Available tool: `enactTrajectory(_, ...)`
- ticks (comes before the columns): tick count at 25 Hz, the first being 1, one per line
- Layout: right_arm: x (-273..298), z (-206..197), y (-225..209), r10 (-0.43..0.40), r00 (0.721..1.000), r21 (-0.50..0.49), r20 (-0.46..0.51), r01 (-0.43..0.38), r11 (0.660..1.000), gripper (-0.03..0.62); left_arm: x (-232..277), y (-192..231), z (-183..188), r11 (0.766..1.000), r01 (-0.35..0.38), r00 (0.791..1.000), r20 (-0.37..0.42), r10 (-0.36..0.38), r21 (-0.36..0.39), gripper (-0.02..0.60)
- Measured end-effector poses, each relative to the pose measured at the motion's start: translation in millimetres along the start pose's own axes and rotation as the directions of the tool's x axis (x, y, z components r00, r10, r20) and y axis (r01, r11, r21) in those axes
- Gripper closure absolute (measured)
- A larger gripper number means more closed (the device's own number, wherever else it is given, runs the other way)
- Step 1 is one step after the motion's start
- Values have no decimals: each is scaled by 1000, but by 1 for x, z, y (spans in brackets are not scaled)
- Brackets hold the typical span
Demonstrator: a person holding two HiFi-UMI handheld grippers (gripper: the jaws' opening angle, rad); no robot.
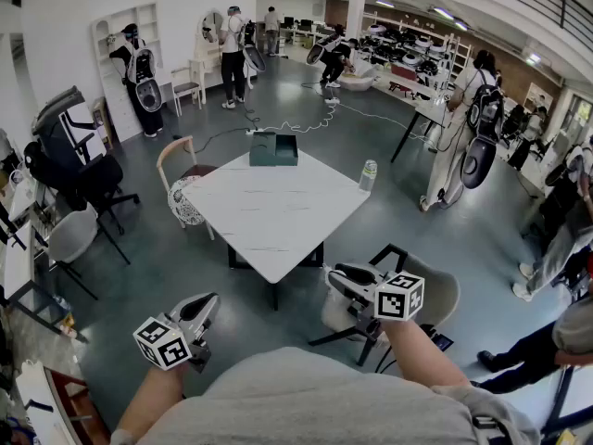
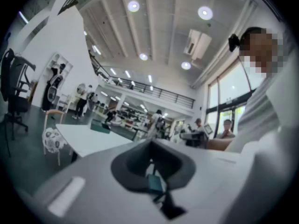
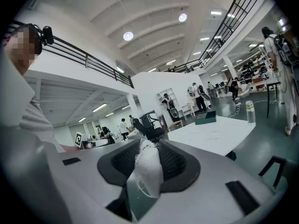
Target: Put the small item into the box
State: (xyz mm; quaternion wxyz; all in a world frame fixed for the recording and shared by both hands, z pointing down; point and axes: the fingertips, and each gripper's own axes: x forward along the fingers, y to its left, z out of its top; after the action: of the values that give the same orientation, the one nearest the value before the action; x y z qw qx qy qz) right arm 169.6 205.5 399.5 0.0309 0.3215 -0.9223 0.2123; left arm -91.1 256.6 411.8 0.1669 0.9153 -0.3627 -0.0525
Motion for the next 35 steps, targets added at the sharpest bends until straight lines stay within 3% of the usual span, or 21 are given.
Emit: enactTrajectory(35,-93,0,-56,60,998,17,4,-60,998,462,82,-94,-30,1000,-13,1000,-11,12,-10,578)
